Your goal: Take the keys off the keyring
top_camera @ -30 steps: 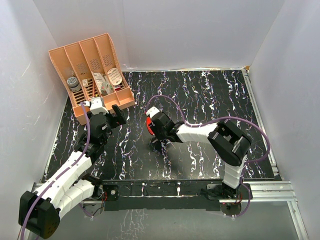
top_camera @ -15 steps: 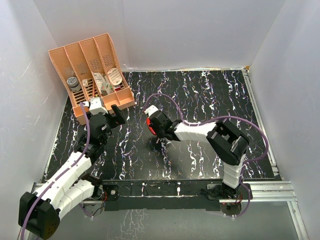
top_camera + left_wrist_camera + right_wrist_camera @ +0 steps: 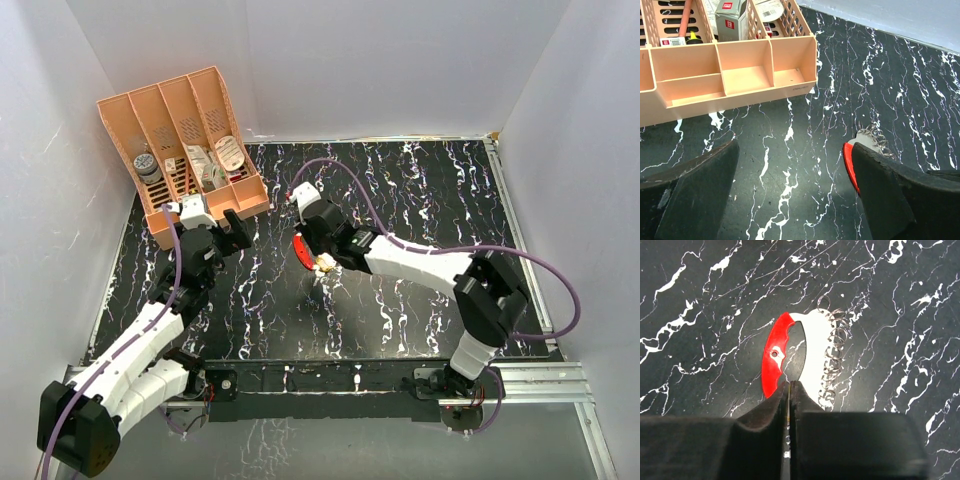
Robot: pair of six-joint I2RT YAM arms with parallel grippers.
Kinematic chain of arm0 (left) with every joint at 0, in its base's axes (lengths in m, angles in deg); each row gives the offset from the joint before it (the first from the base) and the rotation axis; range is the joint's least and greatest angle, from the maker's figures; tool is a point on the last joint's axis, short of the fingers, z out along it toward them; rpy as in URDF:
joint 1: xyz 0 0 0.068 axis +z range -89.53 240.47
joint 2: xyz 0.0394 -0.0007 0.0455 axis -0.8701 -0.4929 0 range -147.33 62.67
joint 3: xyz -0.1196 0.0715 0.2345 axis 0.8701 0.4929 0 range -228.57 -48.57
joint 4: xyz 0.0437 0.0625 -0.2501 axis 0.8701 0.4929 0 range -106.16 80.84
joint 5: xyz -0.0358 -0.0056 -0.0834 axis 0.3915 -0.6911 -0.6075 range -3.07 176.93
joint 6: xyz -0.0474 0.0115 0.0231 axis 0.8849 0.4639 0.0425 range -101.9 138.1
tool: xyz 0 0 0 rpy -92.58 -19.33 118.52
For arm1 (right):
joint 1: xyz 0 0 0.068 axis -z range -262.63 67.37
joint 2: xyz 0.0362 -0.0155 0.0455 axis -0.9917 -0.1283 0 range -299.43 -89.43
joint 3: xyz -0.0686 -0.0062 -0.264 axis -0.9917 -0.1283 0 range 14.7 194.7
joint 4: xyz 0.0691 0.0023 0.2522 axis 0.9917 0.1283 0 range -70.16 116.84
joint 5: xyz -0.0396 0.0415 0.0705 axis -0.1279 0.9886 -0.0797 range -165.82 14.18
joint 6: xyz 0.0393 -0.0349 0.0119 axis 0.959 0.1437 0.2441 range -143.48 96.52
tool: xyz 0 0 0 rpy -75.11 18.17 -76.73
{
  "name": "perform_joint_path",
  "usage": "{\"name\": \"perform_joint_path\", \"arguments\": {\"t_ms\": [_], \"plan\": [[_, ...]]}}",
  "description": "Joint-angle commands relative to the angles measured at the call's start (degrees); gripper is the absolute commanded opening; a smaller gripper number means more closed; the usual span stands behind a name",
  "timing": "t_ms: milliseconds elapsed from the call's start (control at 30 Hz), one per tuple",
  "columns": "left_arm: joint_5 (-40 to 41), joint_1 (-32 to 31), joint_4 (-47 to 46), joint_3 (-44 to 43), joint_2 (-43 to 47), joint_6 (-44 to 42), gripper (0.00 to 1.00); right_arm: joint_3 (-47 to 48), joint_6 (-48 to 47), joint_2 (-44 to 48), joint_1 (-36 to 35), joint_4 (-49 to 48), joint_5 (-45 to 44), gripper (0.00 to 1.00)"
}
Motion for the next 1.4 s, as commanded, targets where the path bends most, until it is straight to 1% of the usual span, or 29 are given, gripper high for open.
{"name": "perform_joint_path", "arguments": {"t_ms": [0, 33, 100, 133, 333, 600, 667, 767, 833, 1100, 1367], "plan": [[-1.6, 0.0, -1.8, 0.7, -0.7, 0.5, 0.93, -0.2, 0.8, 3.6, -0.1, 2.3, -2.4, 0.11], [-2.0, 0.0, -2.0, 0.7, -0.8, 0.7, 0.93, -1.6, 1.0, 4.1, -0.1, 2.3, -2.3, 0.23], [-2.7, 0.0, -2.3, 0.8, -1.0, 1.0, 0.93, -4.5, 1.5, 4.9, -0.1, 2.2, -1.2, 0.34], [-3.0, 0.0, -2.5, 0.9, -1.0, 1.1, 0.93, -6.0, 1.8, 5.2, -0.1, 2.2, -0.5, 0.36], [-3.4, 0.0, -2.7, 0.8, -1.6, 1.3, 0.93, -8.7, 2.3, 6.0, -0.2, 2.8, 2.6, 0.37], [-3.5, 0.0, -2.8, 0.9, -1.5, 1.6, 0.93, -9.5, 0.3, 5.5, -0.3, 1.6, 5.4, 0.43], [-3.3, 0.0, -2.8, 1.0, -1.4, 1.7, 0.93, -10.0, 0.1, 5.1, -0.4, 0.5, 5.6, 0.42], [-3.1, 0.0, -2.5, 1.1, -1.2, 1.6, 0.93, -9.6, -0.1, 3.5, -0.4, 0.3, 5.1, 0.34], [-2.8, 0.0, -2.4, 1.3, -1.0, 1.6, 0.93, -9.4, -0.2, 2.5, -0.4, 0.4, 5.0, 0.31], [-2.5, 0.0, -2.5, 1.9, -0.9, 1.8, 0.93, -8.3, -0.5, -1.0, -0.4, 0.5, 6.3, 0.29], [-2.5, 0.0, -2.9, 2.0, -1.1, 1.7, 0.93, -7.9, -0.8, -2.0, -0.4, 0.1, 5.6, 0.28]]}}
